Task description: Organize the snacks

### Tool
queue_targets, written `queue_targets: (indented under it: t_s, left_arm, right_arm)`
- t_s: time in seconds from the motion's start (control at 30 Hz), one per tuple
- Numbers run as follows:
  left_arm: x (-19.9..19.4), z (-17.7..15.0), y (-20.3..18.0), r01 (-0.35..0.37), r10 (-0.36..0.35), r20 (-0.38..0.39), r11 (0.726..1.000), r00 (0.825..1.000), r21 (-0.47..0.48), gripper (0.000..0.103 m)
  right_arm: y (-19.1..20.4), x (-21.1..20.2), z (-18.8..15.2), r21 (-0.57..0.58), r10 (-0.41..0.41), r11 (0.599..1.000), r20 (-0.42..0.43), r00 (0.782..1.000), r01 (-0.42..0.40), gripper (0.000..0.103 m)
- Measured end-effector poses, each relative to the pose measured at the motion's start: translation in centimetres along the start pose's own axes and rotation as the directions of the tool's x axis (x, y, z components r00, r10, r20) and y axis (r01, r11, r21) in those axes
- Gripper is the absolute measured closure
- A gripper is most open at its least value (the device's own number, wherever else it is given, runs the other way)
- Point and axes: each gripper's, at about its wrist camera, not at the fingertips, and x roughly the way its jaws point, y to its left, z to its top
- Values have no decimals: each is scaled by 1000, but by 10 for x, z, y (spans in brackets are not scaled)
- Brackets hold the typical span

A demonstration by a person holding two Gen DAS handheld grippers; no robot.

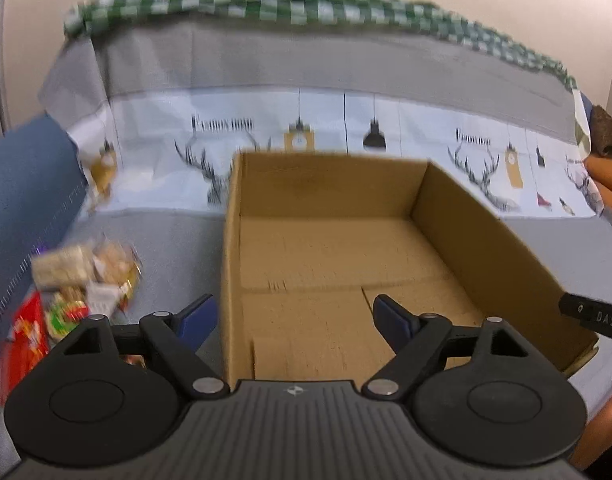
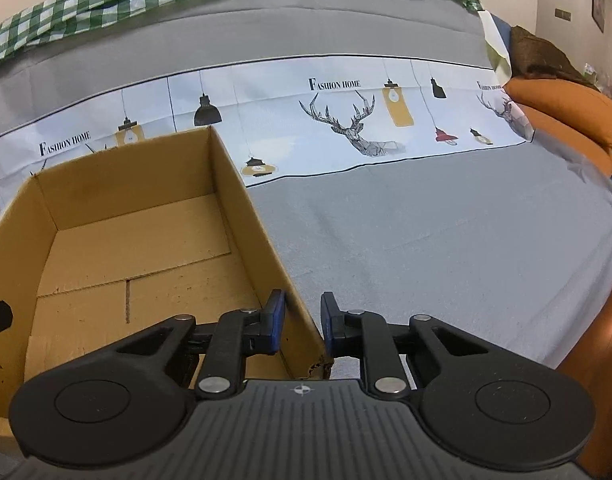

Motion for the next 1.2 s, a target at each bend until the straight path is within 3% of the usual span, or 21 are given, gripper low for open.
queue_targets:
  t_s: [0.03,0.1,0.2,0.33,0.63,0.93,1.2]
  left_arm:
    - [-7,2,-1,5,-6,30,1000,1000,12,12]
    - [-22,4,-4,40,-42,83,999,996,25,6]
    - [-34,5,-7,106,-109,101,994,989,33,3]
    - [-30,2,-14,134,-137,66,990,988,45,3]
    - [-22,0,-8,165,-165,17,986,986,-7,3]
    - [-22,0,-9,173,-172,15,985,985,-12,3]
    - [-22,4,-5,169,-169,17,985,986,-27,0]
  right_arm:
    - [4,-6,2,-24,20,1000,32,999,-19,80]
    - [15,-16,-3,-97,63,994,82,995,-55,58]
    - [29,-25,-4,-147,169,977,103,980,-153,45]
    - [38,-32,-7,-162,239,962,101,966,-221,43]
    - [48,-29,-6,-191,202,964,60,978,-187,25]
    - [50,-28,-5,-188,223,958,22,974,-215,25]
    - [53,-35,-7,-203,233,956,86,969,-212,25]
